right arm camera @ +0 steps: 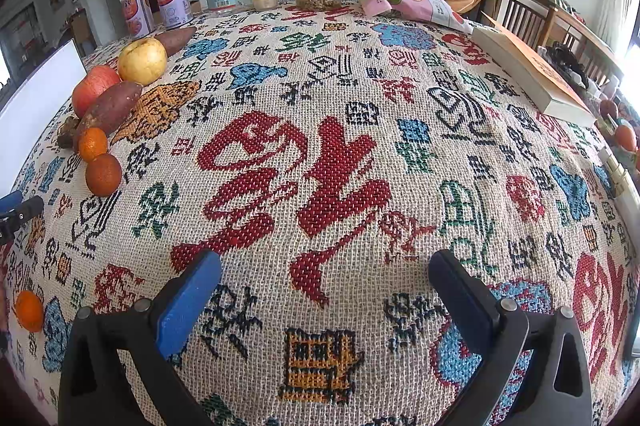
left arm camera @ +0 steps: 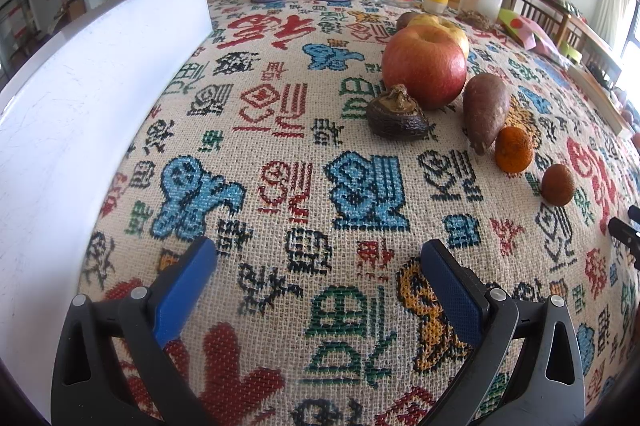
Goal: Organize fruits
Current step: 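Grasp the orange tangerine with the right gripper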
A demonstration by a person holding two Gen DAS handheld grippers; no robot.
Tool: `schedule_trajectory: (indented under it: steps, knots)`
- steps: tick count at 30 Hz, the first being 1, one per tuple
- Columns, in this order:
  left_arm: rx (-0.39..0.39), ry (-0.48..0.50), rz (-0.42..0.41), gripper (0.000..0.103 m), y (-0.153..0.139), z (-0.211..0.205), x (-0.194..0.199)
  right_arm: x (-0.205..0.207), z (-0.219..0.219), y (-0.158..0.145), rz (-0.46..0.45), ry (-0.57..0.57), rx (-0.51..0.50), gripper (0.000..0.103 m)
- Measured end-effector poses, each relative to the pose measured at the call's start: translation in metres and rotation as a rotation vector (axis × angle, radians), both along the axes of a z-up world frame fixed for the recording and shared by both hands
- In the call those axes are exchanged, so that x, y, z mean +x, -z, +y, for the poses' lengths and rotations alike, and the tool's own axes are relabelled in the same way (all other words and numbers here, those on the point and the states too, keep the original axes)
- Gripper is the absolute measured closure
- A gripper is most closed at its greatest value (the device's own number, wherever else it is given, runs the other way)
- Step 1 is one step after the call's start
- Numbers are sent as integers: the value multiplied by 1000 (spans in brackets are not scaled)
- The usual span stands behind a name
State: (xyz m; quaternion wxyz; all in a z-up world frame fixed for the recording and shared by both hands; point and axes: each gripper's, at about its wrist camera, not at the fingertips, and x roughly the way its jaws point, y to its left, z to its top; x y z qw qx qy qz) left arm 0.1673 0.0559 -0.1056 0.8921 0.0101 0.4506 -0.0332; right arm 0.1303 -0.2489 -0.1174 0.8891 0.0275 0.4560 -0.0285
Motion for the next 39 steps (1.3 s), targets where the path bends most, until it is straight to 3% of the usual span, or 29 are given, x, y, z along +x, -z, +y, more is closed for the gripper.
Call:
schedule_trajectory:
  steps: [19, 24, 34, 36, 39]
  knots:
    - [0, 0, 1, 1, 0, 0, -1, 0, 0, 0, 0, 0, 0, 0]
    - [13, 78, 12, 0, 1, 5, -2, 0, 0, 0, 0, -1, 1, 0]
    - [-3, 68, 4, 0, 2, 15, -5, -4, 5, -4, -21, 4, -19, 1]
    - [-5, 68, 3, 0, 2, 15, -5, -18, 24, -17, -94, -82, 10, 4]
    - [-5, 68, 3, 0, 2, 15, -5, -45, 82, -31, -155, -449, 208, 17]
